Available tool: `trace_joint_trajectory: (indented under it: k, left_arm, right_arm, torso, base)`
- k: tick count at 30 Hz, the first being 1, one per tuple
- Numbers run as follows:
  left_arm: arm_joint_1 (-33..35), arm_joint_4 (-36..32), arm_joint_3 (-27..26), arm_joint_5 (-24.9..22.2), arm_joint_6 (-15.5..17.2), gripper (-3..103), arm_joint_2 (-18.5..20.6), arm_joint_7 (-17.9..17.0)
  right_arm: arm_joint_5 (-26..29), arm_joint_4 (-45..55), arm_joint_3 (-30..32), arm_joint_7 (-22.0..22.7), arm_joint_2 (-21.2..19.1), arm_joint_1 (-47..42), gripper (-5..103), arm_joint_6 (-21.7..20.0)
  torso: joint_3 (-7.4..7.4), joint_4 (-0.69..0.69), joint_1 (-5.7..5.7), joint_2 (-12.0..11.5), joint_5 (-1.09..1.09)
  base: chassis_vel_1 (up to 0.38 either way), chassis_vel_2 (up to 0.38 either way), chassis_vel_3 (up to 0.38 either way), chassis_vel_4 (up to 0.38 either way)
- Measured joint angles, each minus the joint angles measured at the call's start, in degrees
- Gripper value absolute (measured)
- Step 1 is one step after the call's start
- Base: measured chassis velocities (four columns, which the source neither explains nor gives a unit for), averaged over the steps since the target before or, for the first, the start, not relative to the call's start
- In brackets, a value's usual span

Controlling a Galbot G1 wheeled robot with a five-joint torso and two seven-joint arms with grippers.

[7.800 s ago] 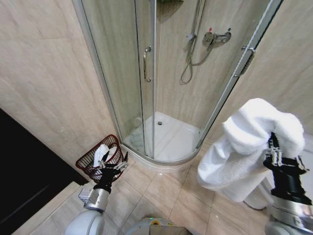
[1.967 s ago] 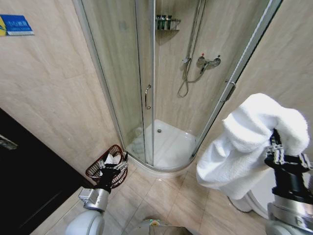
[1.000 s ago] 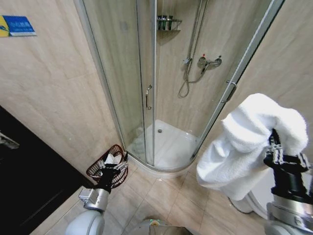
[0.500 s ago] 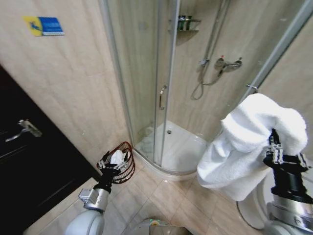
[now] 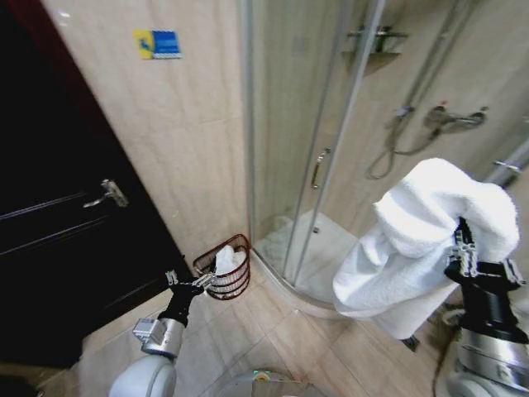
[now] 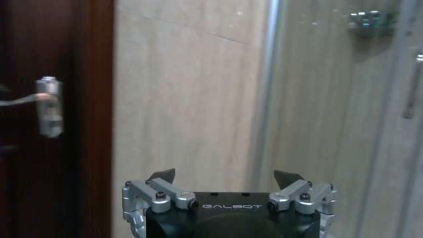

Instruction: Discard the used towel into the hamper.

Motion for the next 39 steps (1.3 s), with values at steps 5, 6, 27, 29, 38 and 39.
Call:
trace_joint_trajectory:
  k: [5, 6, 27, 29, 38, 39]
  left_arm:
    - [0.0, 0.0, 0.0, 0.0, 0.0, 100, 0.0, 0.0]
    - [0.0, 0.0, 0.0, 0.0, 0.0, 100, 0.0, 0.0]
    - [0.0, 0.0, 0.0, 0.0, 0.0, 100, 0.0, 0.0]
    - [0.0, 0.0, 0.0, 0.0, 0.0, 100, 0.0, 0.0]
    - [0.0, 0.0, 0.0, 0.0, 0.0, 100, 0.0, 0.0]
    - [0.0, 0.0, 0.0, 0.0, 0.0, 100, 0.0, 0.0]
  right_arm:
    - [0.0, -0.12, -0.06, 0.0, -0.02, 0.11, 21, -0.05]
    - [0.0, -0.15, -0.07, 0.0, -0.02, 0.12, 21, -0.06]
    - [0.0, -0.45, -0.26, -0.01, -0.3, 0.29, 21, -0.12]
    - [-0.03, -0.56, -0.37, -0.01, -0.45, 0.36, 21, -0.18]
    - [-1.56, -1.42, -1.44, 1.18, -0.52, 1.14, 21, -0.66]
    - [-1.95, -1.53, -1.61, 2.1, -0.55, 1.56, 21, -1.1]
  torso:
    - [-0.01, 0.0, 0.0, -0.01, 0.0]
    - [-0.01, 0.0, 0.0, -0.01, 0.0]
    - [-0.02, 0.0, -0.02, -0.03, -0.02]
    - [-0.02, 0.0, -0.02, -0.03, 0.01]
    - [-0.02, 0.01, -0.02, -0.04, -0.01]
    - [-0.02, 0.01, -0.02, -0.04, -0.01]
  base:
    - [0.133, 0.123, 0.133, 0.127]
    - [0.127, 0.141, 0.121, 0.127]
    - [0.127, 0.116, 0.128, 0.125]
    - [0.129, 0.125, 0.134, 0.131]
    - [0.119, 0.114, 0.136, 0.13]
    - [0.105, 0.11, 0.08, 0.103]
